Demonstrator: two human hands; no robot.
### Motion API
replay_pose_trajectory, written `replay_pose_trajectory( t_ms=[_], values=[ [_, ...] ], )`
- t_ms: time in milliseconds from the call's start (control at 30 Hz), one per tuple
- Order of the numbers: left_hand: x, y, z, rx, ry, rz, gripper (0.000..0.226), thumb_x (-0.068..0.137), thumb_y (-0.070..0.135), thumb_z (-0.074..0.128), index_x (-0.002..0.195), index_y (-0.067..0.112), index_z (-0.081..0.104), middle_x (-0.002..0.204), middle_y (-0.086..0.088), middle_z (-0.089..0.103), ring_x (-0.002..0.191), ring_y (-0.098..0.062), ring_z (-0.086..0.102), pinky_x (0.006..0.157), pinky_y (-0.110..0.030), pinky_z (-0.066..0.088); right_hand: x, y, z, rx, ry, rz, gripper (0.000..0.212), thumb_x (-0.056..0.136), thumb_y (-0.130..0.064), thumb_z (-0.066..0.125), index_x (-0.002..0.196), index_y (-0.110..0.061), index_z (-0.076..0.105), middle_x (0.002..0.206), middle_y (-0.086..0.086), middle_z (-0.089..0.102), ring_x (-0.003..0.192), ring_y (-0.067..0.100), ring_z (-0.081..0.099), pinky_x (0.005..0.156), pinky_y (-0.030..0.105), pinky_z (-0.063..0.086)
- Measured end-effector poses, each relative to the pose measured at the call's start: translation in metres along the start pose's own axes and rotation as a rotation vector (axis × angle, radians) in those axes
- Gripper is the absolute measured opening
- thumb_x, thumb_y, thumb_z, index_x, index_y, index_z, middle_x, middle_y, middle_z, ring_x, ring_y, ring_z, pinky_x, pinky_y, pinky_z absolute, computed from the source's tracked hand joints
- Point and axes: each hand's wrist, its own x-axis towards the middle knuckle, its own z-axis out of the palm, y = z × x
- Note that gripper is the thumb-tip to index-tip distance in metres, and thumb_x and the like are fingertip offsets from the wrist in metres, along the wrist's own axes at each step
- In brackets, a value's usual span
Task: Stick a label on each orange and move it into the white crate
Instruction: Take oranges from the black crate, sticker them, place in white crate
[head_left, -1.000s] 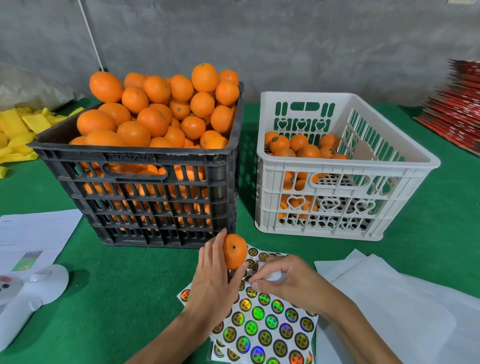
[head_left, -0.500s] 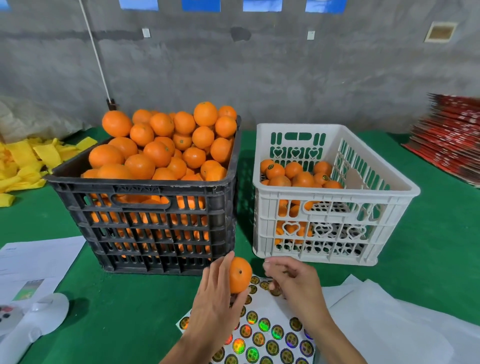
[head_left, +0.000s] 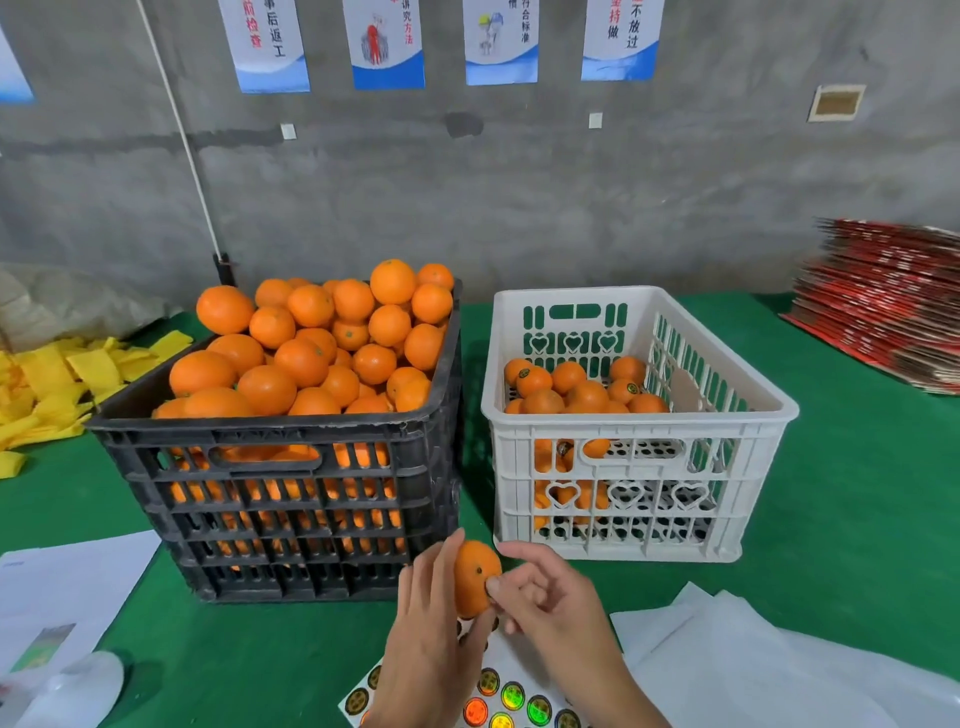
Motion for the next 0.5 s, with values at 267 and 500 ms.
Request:
replay_pose_trajectory(
  t_ms=[267,500],
  values=[
    [0.002,0.014,-0.013,-0.148,0.043,-0.054,0.085,0.085,0.028,0.087,0.143,0.052,0.03,0.138,0.024,0.04,0.12,0.002,0.042,0.091,-0.001,0.039,0.001,0.0,-0.007,-0.327,0.011,0.085,0.064,0.071,-0.093,0.053,0.123,-0.056,0.051,0.082,-0.006,0.067,0.078,0.005,0.066,0.077,0.022,0.053],
    [0.025,0.054,-0.045,-0.244,-0.077,-0.057,0.086,0.082,0.065,0.074,0.15,0.058,0.023,0.129,0.026,0.045,0.116,0.001,0.055,0.102,-0.016,0.044,-0.002,-0.02,0.001,0.091,-0.027,0.336,0.083,0.061,-0.105,0.042,0.102,-0.039,0.071,0.087,-0.003,0.077,0.088,0.009,0.075,0.09,0.037,0.054]
  ],
)
